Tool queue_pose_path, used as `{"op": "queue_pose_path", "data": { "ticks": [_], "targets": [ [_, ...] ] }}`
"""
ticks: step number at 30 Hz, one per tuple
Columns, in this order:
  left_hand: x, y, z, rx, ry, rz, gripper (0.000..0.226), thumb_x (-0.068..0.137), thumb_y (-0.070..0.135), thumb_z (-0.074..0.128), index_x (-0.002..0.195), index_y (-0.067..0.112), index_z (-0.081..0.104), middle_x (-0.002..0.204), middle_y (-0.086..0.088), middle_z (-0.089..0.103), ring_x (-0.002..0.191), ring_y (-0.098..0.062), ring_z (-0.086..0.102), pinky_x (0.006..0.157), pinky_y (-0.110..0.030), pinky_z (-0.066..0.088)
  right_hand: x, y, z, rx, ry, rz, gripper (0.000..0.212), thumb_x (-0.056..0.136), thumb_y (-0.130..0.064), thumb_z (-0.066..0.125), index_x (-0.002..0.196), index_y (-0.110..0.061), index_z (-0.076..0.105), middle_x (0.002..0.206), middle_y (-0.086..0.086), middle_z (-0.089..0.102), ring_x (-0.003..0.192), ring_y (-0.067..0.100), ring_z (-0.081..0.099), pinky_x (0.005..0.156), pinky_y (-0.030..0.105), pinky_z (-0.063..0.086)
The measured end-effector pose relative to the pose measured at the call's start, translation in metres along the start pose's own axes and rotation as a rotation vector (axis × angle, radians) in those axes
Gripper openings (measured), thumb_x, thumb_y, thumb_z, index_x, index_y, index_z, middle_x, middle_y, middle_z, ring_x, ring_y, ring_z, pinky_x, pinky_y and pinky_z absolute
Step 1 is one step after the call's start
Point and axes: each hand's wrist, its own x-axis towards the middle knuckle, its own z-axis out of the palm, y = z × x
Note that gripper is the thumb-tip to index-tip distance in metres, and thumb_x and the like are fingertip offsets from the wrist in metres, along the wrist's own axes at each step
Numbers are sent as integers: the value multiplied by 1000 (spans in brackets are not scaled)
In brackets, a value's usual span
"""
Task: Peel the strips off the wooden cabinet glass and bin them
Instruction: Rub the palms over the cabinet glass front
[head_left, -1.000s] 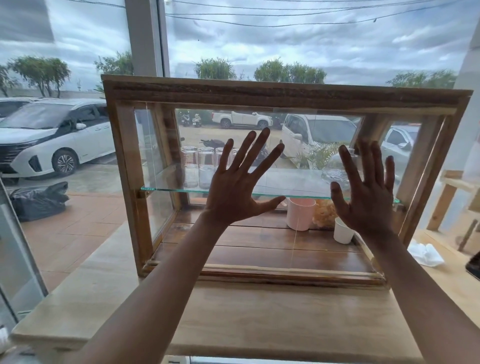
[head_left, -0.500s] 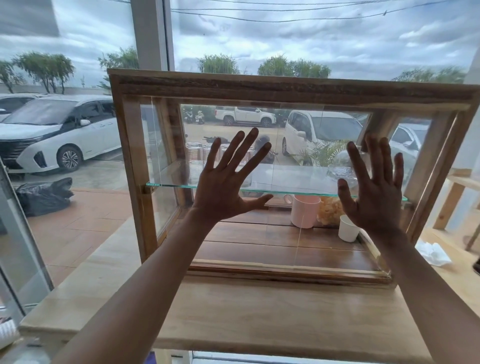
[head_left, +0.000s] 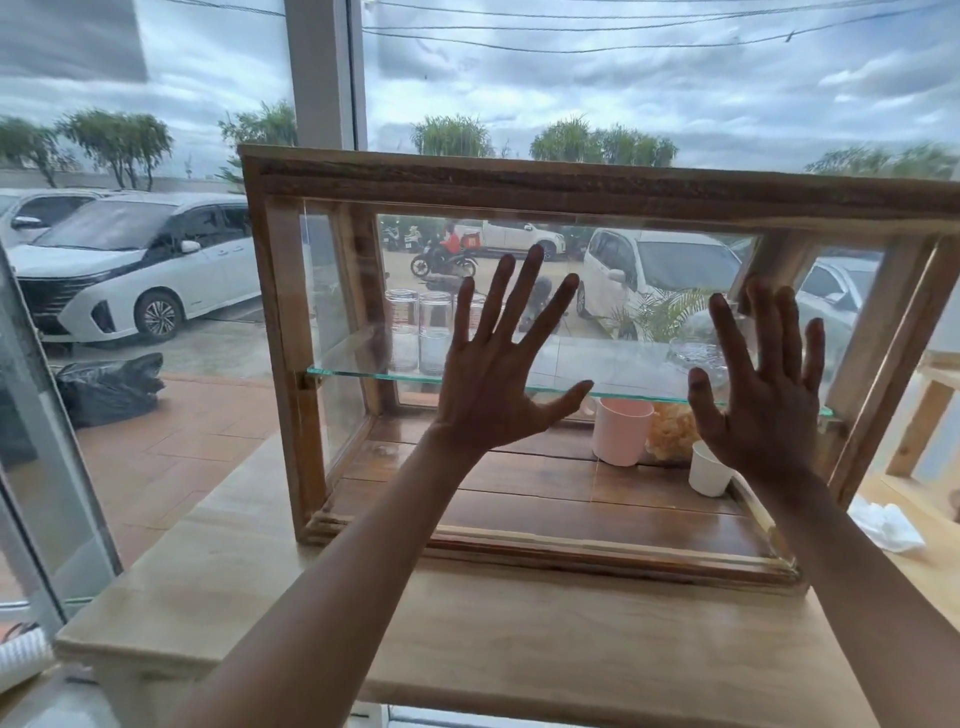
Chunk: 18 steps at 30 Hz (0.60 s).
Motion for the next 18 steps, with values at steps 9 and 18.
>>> {"op": "queue_pose_path", "data": {
  "ticks": [9, 18],
  "targets": [
    [0, -3, 7, 30, 32, -40, 82, 89, 74, 49, 156, 27, 37, 166, -12, 25, 156, -24, 10, 128, -51, 7, -1, 2, 3, 2, -11, -9, 63, 100, -43, 36, 158, -22, 25, 167, 11, 11, 156, 28, 8, 125, 52, 6],
    [-4, -14, 5, 41, 39, -11, 80, 90, 73, 48, 155, 27, 40, 165, -11, 27, 156, -23, 18, 128, -49, 10, -1, 1, 1, 21, 2, -12, 63, 99, -39, 40, 158, -20, 26, 166, 14, 16, 156, 26, 6, 124, 56, 13]
  ]
}}
